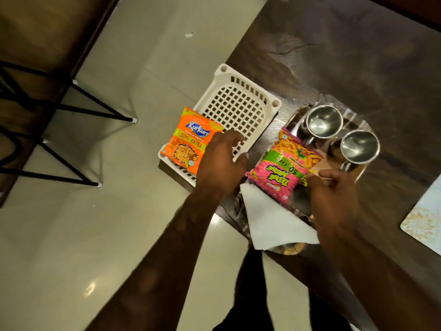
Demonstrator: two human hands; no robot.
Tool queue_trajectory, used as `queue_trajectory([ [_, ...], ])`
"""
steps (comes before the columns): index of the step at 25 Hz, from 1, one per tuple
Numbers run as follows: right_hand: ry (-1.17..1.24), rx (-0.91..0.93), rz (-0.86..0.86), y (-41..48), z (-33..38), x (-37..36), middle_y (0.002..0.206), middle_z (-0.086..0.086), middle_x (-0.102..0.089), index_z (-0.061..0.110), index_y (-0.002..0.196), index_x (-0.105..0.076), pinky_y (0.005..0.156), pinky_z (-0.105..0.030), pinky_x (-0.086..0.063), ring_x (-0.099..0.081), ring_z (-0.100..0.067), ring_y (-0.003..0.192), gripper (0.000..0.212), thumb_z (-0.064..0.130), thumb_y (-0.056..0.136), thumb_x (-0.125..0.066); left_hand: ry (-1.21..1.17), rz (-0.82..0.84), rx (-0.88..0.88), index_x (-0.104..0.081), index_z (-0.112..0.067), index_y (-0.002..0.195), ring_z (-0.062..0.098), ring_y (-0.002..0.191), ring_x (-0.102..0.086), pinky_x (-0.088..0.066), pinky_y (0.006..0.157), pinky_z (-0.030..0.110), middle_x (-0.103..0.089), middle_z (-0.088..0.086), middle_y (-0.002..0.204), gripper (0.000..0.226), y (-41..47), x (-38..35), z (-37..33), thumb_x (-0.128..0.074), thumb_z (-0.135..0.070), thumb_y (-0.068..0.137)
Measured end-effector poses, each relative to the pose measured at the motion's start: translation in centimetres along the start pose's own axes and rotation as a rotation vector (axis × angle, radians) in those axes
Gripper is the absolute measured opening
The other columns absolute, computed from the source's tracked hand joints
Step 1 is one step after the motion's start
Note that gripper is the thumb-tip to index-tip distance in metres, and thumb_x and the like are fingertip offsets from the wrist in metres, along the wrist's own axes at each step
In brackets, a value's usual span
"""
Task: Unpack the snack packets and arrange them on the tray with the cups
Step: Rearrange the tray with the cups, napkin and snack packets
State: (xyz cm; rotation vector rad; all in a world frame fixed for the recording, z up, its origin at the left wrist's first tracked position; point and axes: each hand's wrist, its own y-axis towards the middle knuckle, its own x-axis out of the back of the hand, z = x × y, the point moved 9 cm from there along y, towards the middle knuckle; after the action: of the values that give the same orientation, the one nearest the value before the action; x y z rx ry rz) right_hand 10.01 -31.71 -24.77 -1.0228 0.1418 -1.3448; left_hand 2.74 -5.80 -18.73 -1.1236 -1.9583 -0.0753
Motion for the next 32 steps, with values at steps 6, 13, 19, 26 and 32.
queue_trajectory([
  [6, -0.056, 0.282, 0.152, -4.2, 2.0, -1.6, 0.076, -0.004, -0.067, 0.022, 0.093, -0.069, 0.063, -0.026, -0.044, -0.063, -0.015, 0.068, 0.022, 0.002, 0.085, -0.068, 0.486, -0.261, 0.339, -0.049, -0.013, 0.138, 0.037, 0.127, -0.046, -0.039, 0.102, 0.047, -0.051, 0.014, 0.135, 0.063, 2.1, 9.3, 8.9, -0.071, -0.036, 0.083],
  [13, -0.038, 0.365, 0.297, -5.5, 4.7, -3.6, 0.071, 0.001, -0.062, 0.021, 0.088, -0.069, 0.058, -0.01, -0.043, -0.053, -0.003, 0.059, 0.022, -0.001, 0.086, -0.07, 0.37, -0.167, 0.272, -0.063, -0.019, 0.097, 0.032, 0.109, -0.059, -0.044, 0.087, 0.041, -0.066, 0.007, 0.109, 0.019, 3.0, 10.3, 9.7, -0.072, -0.031, 0.085],
  [19, 0.215, 0.217, 0.579, -6.8, 7.2, -6.5, 0.102, 0.006, -0.077, 0.025, 0.116, -0.066, 0.083, -0.029, -0.058, -0.074, -0.01, 0.095, 0.041, 0.024, 0.08, -0.084, -0.602, 0.044, 0.236, -0.056, 0.003, 0.105, 0.031, 0.089, -0.077, -0.063, 0.08, 0.051, -0.078, 0.015, 0.1, 0.034, -1.3, 8.0, 4.7, -0.077, -0.016, 0.086],
  [26, 0.667, -0.028, 0.715, -6.4, 8.4, -6.6, 0.121, -0.02, -0.075, 0.01, 0.13, -0.067, 0.092, -0.066, -0.055, -0.072, -0.044, 0.109, 0.038, 0.018, 0.092, -0.071, -0.95, 0.311, 0.185, -0.063, 0.004, 0.114, 0.031, 0.091, -0.075, -0.062, 0.076, 0.036, -0.074, 0.025, 0.109, 0.044, -3.9, 0.4, -1.1, -0.078, -0.009, 0.075],
  [32, 0.785, -0.057, 0.599, -4.0, 6.6, -3.2, 0.113, -0.014, -0.079, 0.019, 0.11, -0.078, 0.072, -0.052, -0.062, -0.077, -0.036, 0.1, 0.018, 0.015, 0.093, -0.073, -0.962, 0.266, 0.274, -0.076, -0.01, 0.096, 0.025, 0.074, -0.077, -0.062, 0.066, 0.029, -0.078, 0.012, 0.081, 0.019, -5.6, -1.6, 0.1, -0.075, -0.014, 0.077],
])
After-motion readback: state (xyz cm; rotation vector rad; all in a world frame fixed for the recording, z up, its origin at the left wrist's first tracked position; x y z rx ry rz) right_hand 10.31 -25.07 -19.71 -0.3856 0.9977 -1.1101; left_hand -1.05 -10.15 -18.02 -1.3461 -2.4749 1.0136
